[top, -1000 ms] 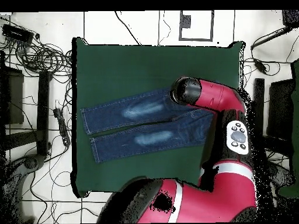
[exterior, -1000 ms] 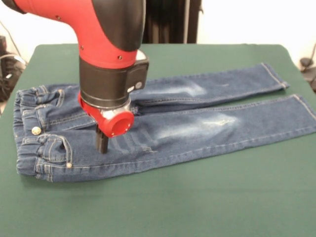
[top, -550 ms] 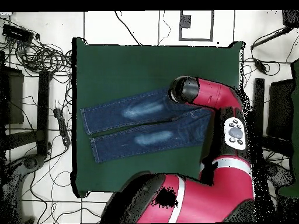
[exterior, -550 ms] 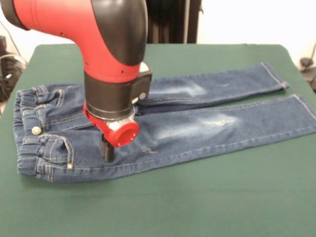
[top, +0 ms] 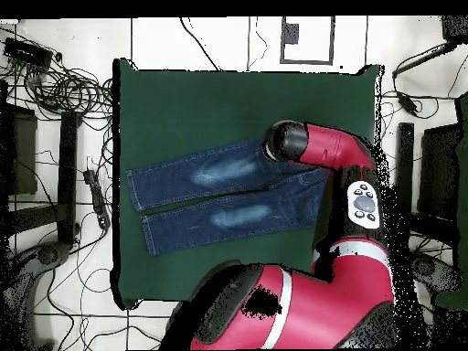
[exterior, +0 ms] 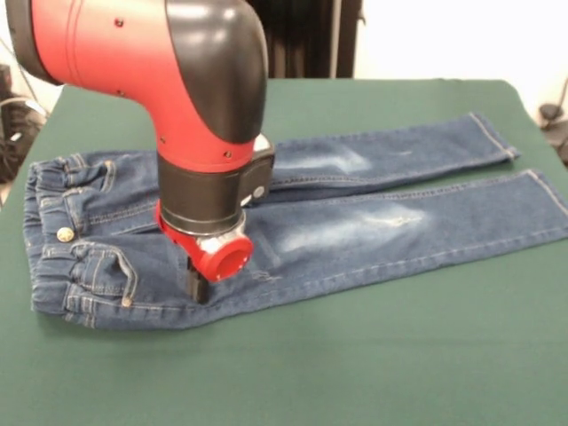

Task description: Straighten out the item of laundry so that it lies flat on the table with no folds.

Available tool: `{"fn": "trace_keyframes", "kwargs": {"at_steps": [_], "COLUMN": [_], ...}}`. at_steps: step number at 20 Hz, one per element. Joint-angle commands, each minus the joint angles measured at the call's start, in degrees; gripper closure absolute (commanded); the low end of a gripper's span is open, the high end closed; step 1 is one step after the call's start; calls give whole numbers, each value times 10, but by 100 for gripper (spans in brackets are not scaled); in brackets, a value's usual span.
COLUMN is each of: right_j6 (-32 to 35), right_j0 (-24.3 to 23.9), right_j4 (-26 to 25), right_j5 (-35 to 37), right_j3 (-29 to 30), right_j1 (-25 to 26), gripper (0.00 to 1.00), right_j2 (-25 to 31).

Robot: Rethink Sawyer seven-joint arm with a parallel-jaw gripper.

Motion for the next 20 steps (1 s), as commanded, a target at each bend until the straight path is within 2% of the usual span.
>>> {"fn": "trace_keyframes", "kwargs": {"at_steps": [1,6,10,15,20], "right_j6": [-191,-266,-305,-298,-262], "right_j0": [-14,-38,-49,-53,-48], "right_j4": [-43,-70,-88,-96,-85], "right_j5": [88,178,227,237,221], "right_j3": [-84,-191,-245,-236,-166], "right_j1": [27,44,57,49,10], "gripper": [100,100,100,100,100], "right_j2": [90,120,144,149,134]}}
